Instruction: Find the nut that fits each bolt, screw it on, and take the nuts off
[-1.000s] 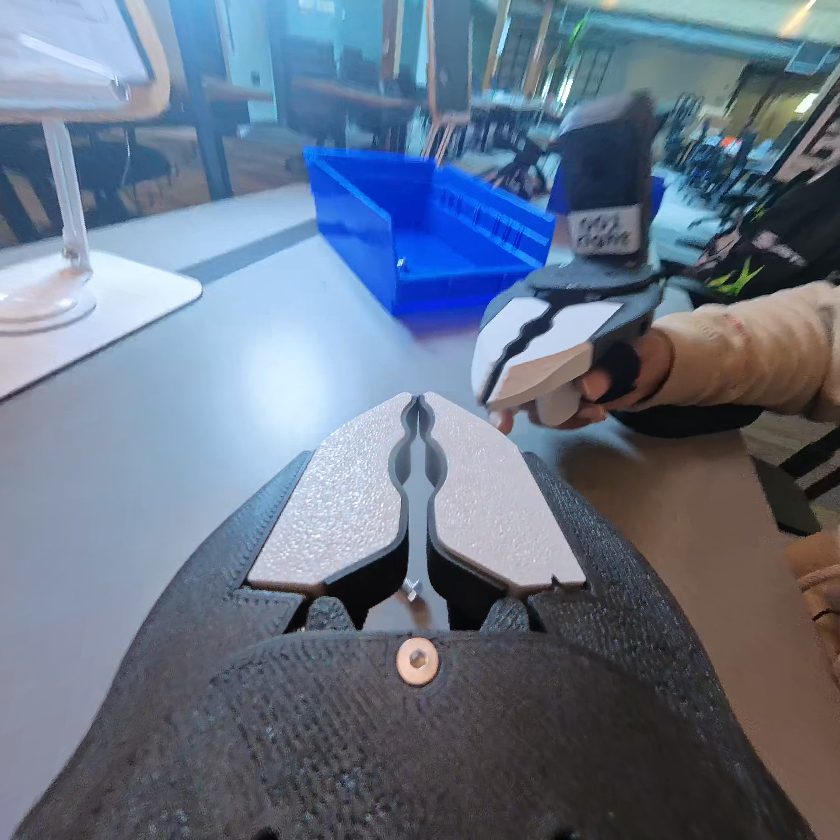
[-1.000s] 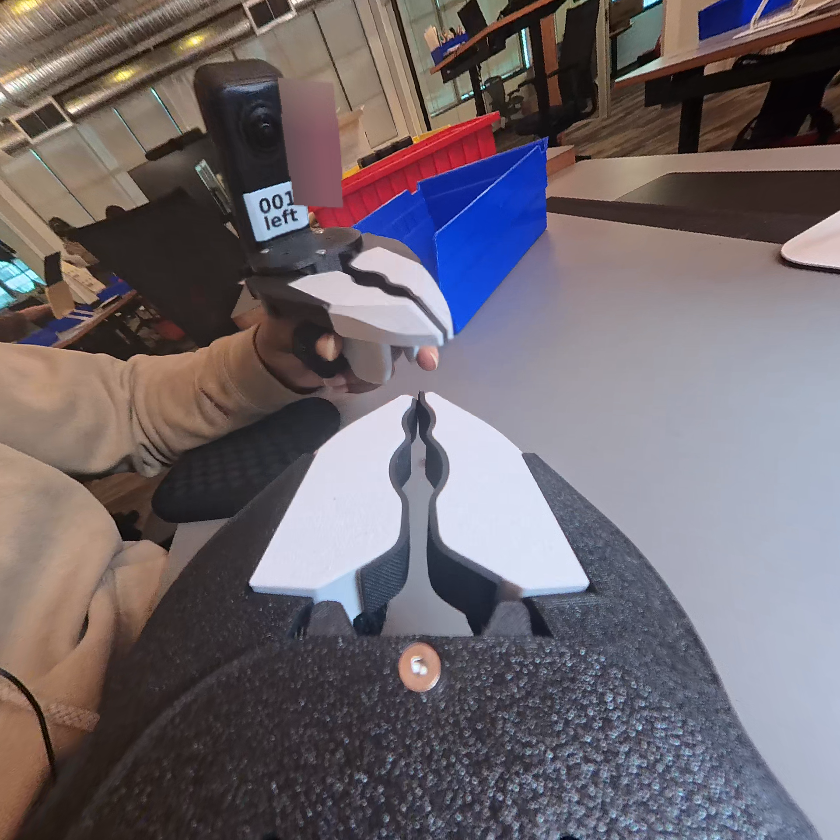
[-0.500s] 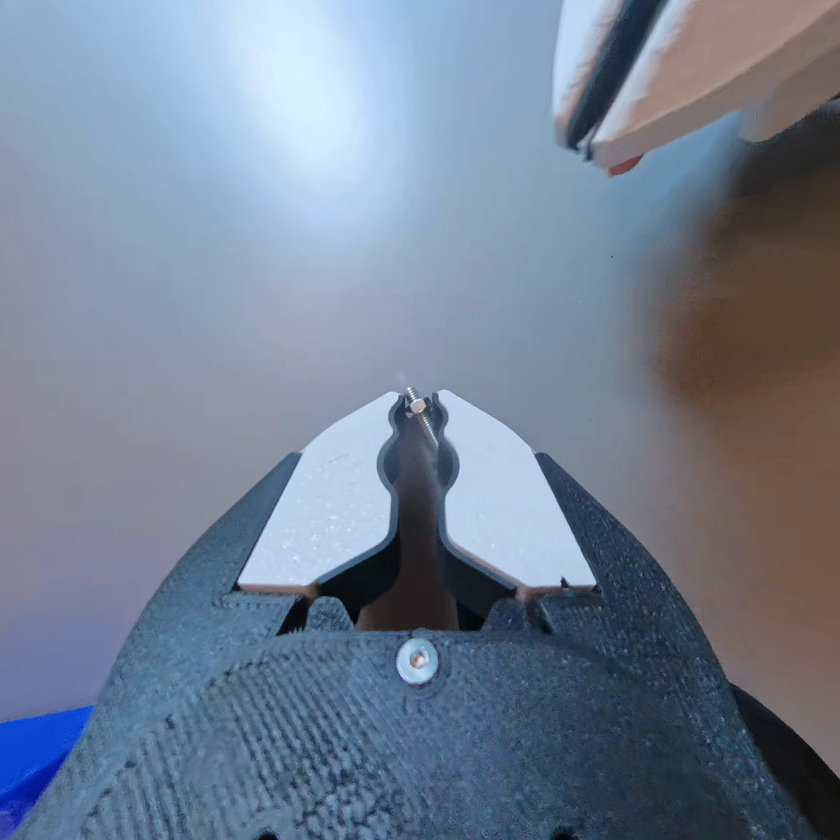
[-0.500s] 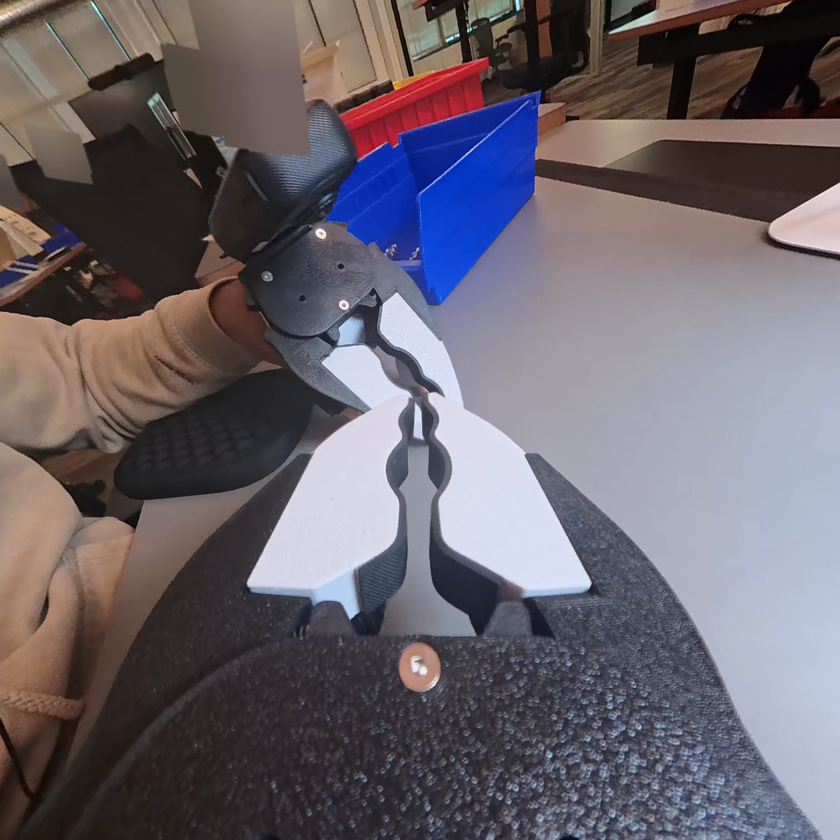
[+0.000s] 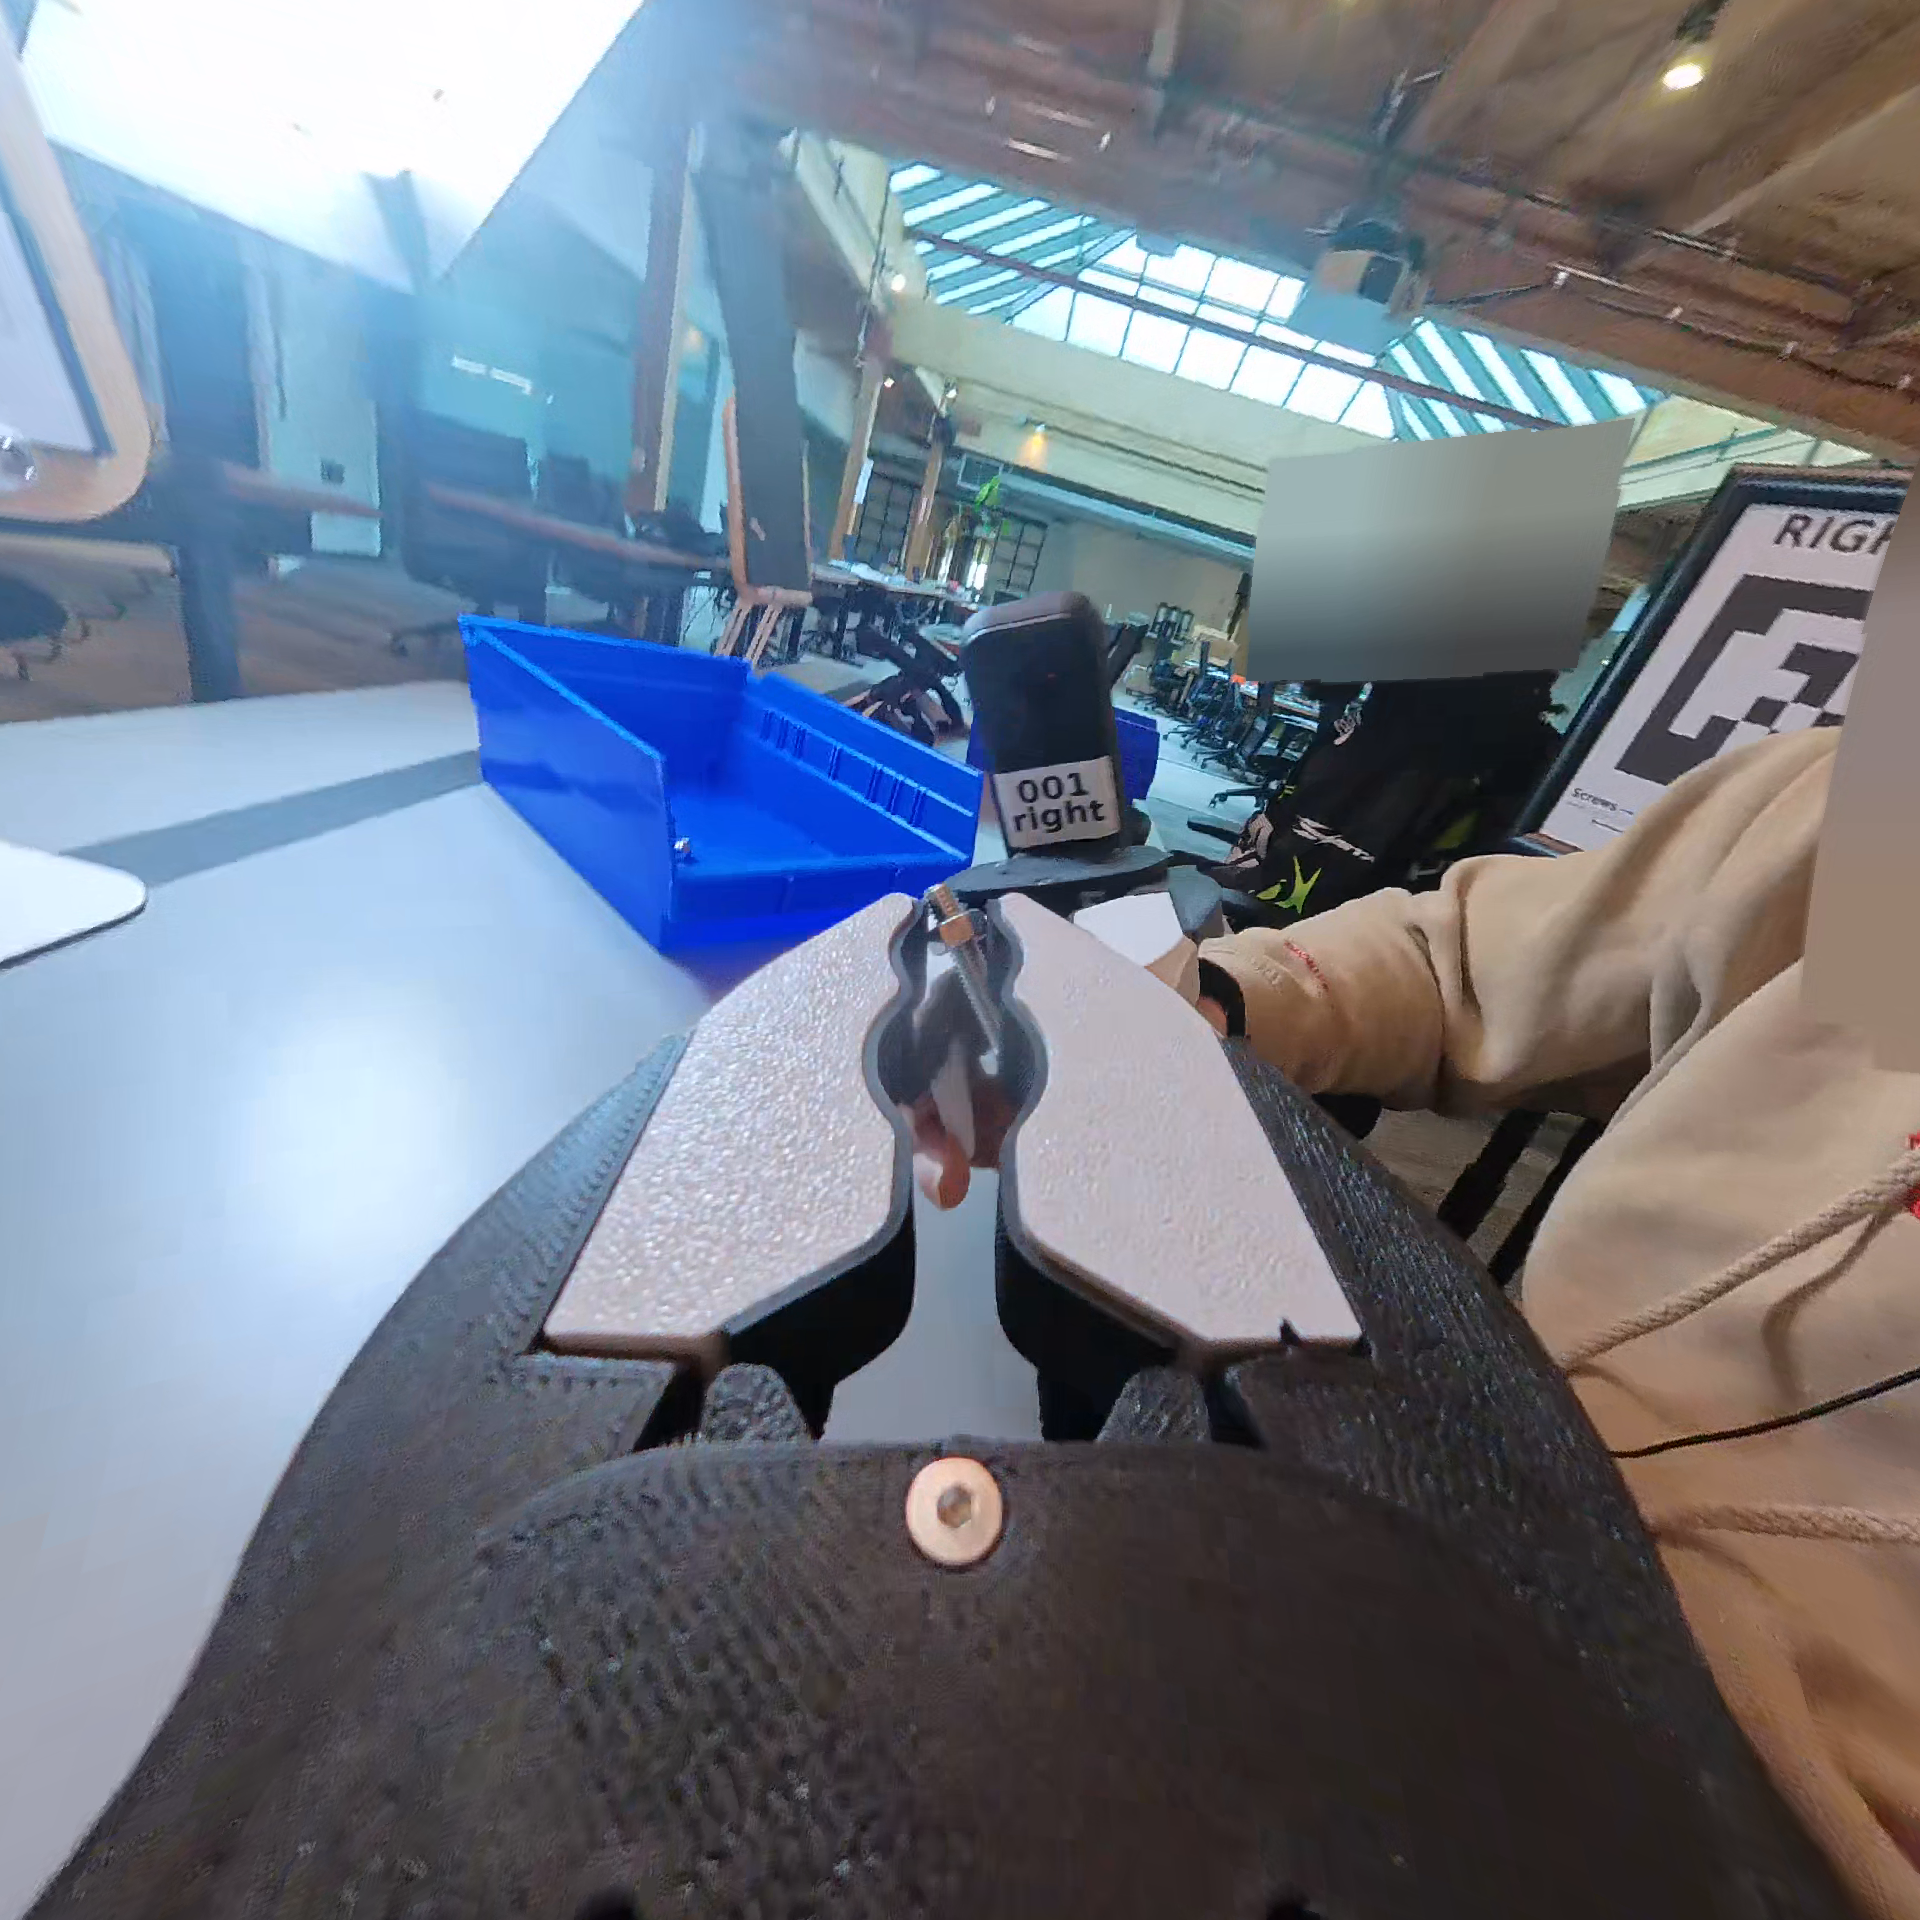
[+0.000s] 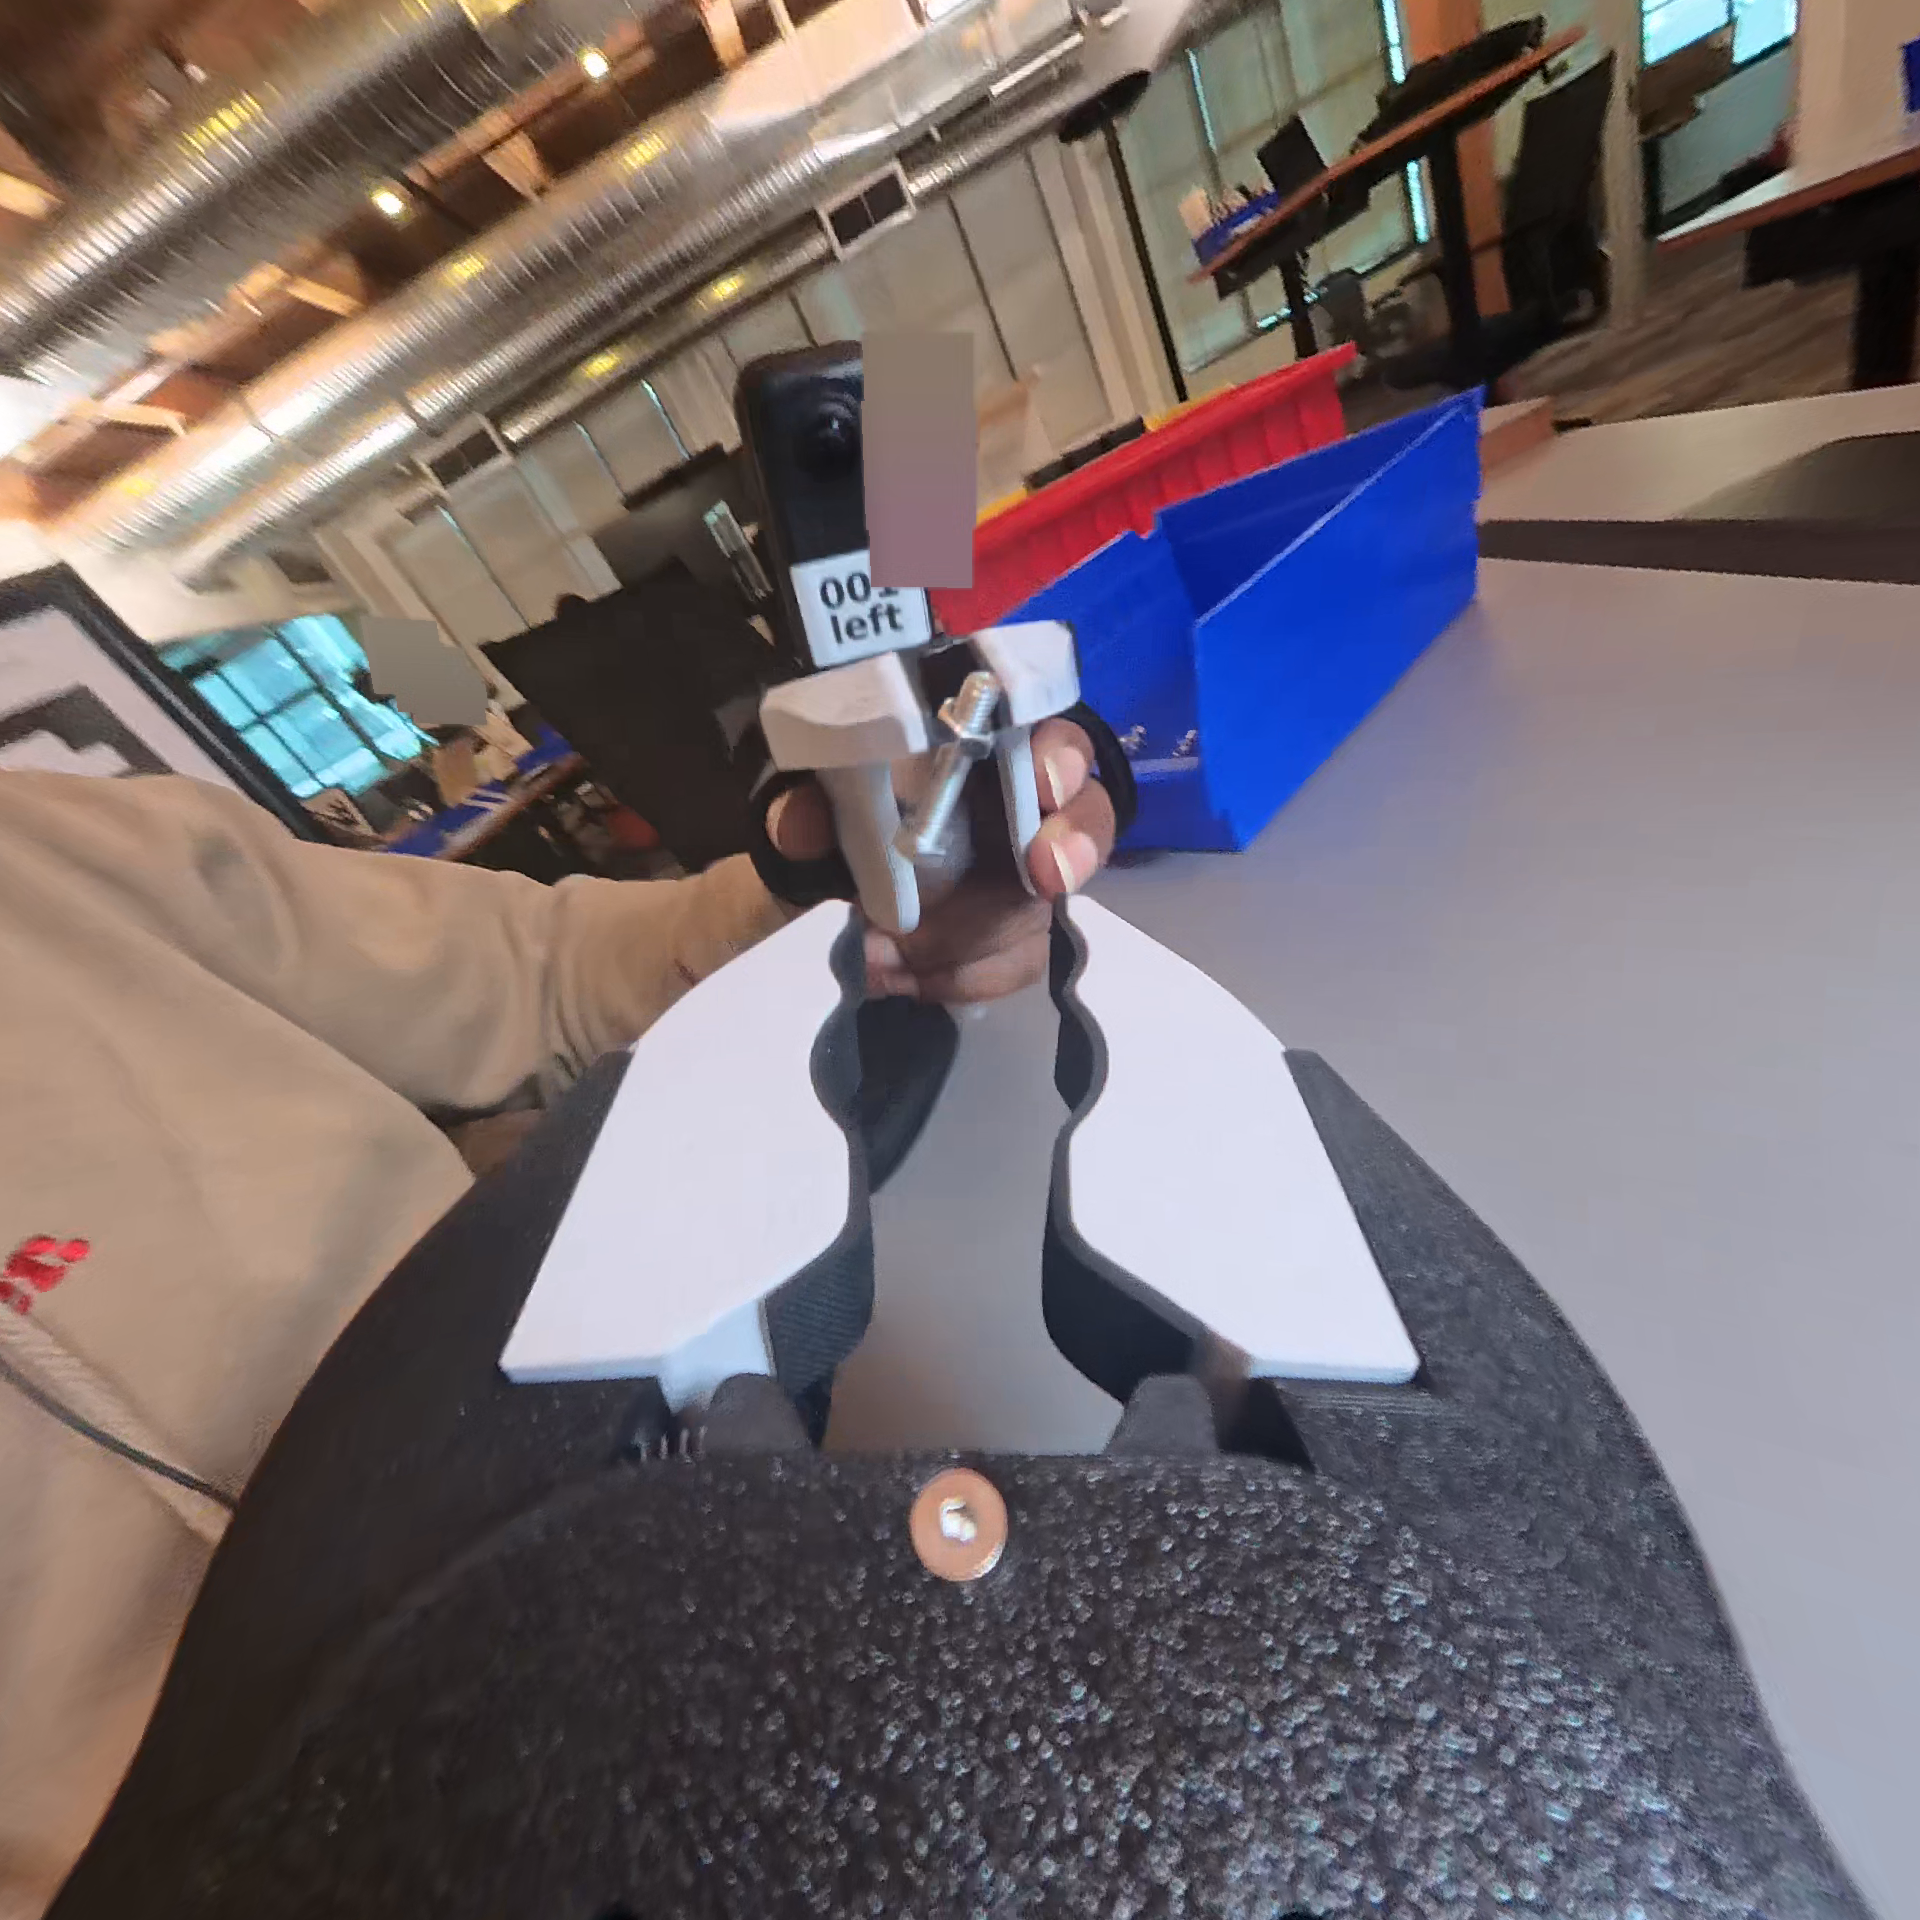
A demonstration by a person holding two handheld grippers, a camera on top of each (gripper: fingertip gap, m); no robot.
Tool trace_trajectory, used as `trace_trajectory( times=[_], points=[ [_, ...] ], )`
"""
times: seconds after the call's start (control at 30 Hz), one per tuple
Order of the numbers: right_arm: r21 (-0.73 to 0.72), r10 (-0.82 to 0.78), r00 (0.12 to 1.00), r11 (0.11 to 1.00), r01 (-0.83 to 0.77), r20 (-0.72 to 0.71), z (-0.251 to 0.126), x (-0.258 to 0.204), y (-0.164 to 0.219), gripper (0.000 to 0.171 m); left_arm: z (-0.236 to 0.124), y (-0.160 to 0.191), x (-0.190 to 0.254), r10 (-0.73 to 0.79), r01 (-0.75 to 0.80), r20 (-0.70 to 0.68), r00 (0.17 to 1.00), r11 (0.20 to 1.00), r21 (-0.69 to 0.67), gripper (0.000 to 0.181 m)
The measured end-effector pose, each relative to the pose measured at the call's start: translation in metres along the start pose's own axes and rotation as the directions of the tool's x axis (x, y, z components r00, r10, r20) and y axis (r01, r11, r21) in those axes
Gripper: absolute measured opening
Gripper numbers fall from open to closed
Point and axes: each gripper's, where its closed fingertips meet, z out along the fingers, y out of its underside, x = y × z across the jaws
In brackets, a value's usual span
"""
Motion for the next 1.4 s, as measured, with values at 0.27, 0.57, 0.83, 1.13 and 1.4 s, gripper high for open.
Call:
trace_trajectory(
  times=[0.27,0.57,0.83,1.13,1.4],
  points=[
    [0.074,0.045,0.991,0.996,-0.055,0.129,0.004,-0.022,-0.009,0.011,0.008,-0.005,0.022,0.178,-0.177,-0.006,0.984,0.982,0.061,0.011],
    [0.093,0.029,0.988,0.995,-0.043,0.151,0.002,-0.026,-0.013,0.011,0.010,-0.003,0.026,0.229,-0.228,-0.011,0.973,0.972,0.066,0.011],
    [0.016,-0.159,0.987,0.987,0.159,-0.030,-0.010,-0.003,-0.012,0.011,0.000,-0.007,0.015,0.171,-0.171,0.008,0.985,0.984,0.055,0.017],
    [-0.047,-0.339,0.938,0.940,0.337,-0.073,-0.007,-0.005,-0.001,0.011,0.006,0.009,0.022,0.168,-0.170,-0.047,0.985,0.985,-0.041,0.022],
    [-0.014,-0.350,0.933,0.937,0.350,-0.088,-0.010,-0.004,-0.005,0.011,0.007,0.009,0.023,0.182,-0.184,-0.037,0.983,0.982,-0.052,0.023]
  ],
)
